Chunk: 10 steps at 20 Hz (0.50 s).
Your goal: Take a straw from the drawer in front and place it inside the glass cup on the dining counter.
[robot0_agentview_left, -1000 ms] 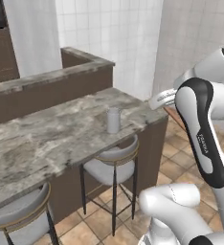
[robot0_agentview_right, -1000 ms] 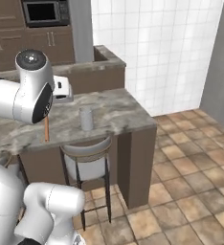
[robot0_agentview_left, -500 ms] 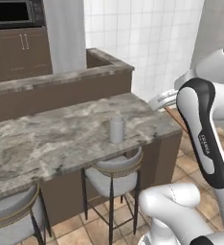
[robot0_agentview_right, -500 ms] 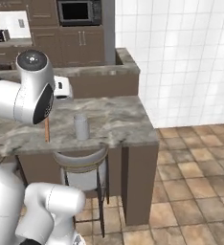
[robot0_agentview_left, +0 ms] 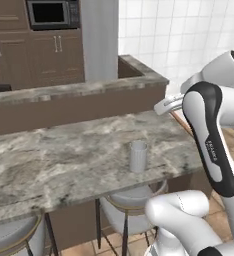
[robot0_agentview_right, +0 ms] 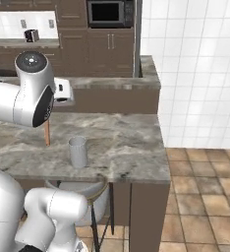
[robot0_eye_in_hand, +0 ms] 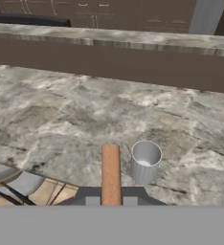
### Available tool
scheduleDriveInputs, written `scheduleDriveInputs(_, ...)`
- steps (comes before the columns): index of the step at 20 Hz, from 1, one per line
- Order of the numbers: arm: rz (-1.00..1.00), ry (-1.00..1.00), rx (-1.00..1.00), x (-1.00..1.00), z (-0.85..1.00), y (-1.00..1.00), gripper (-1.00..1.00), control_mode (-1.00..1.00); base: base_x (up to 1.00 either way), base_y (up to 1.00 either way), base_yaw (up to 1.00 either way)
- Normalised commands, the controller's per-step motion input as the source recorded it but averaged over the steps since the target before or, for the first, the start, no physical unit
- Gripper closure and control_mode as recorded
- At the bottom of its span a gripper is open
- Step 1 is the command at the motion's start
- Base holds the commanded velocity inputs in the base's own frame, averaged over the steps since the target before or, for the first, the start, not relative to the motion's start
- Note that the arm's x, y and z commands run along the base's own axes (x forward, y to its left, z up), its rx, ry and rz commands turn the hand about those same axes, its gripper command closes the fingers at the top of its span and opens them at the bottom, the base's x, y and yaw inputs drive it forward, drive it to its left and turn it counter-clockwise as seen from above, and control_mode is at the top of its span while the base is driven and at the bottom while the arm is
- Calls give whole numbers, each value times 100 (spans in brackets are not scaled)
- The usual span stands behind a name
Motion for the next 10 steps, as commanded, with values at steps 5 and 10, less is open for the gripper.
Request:
scheduleDriveInputs(5, 0, 0, 0, 0, 0, 0, 100, 100, 65, -50, 37)
scheduleDriveInputs(10, 0, 0, 0, 0, 0, 0, 100, 100, 74, -24, 31)
